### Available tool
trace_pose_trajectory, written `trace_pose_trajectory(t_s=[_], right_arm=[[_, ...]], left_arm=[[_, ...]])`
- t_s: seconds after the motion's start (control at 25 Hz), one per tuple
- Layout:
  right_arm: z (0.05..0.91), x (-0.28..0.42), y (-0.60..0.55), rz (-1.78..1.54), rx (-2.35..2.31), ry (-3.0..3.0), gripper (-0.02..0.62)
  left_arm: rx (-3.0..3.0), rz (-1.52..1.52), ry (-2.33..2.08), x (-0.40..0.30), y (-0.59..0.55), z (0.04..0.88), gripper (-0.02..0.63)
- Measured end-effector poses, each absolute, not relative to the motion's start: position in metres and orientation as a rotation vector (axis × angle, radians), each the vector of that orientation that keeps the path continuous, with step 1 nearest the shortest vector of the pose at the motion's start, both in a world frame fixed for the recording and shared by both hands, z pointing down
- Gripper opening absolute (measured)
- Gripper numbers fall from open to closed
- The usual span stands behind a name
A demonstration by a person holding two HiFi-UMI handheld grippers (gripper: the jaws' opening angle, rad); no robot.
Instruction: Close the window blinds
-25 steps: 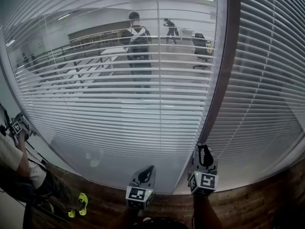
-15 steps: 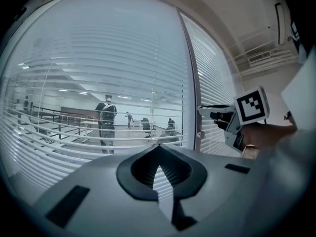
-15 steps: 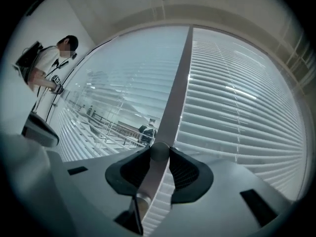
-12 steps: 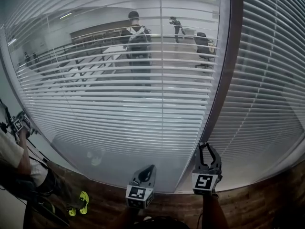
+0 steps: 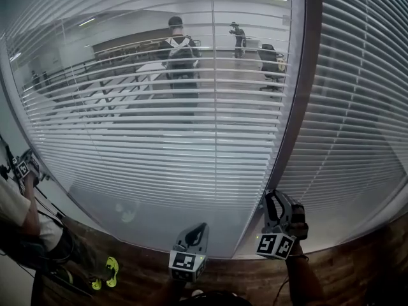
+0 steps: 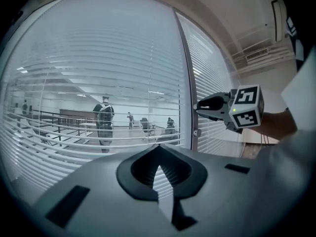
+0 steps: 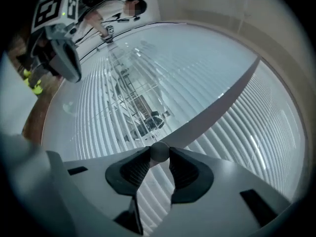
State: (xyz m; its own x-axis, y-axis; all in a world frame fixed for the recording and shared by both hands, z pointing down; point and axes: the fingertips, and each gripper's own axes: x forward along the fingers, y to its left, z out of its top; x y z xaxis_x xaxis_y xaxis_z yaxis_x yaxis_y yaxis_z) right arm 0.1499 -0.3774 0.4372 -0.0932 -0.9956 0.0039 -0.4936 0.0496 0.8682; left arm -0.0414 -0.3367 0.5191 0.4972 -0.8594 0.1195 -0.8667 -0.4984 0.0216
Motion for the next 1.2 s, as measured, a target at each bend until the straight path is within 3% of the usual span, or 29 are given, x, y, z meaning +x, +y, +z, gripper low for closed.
trace_pose_trajectory(t_s=[0.88,1.2], right_arm=[[0.454,0.143,-0.373,-1.343,0.69,-1.184,0.123],[0.448,0.148,-0.375,-1.392,0.792,-1.174,0.123]], left_arm=[[2.668,0.142,-1.473,-0.028,-0.324,0.525,0.0],[2.671,0.122,-1.463,-0.023,-0.323,0.521,0.0]])
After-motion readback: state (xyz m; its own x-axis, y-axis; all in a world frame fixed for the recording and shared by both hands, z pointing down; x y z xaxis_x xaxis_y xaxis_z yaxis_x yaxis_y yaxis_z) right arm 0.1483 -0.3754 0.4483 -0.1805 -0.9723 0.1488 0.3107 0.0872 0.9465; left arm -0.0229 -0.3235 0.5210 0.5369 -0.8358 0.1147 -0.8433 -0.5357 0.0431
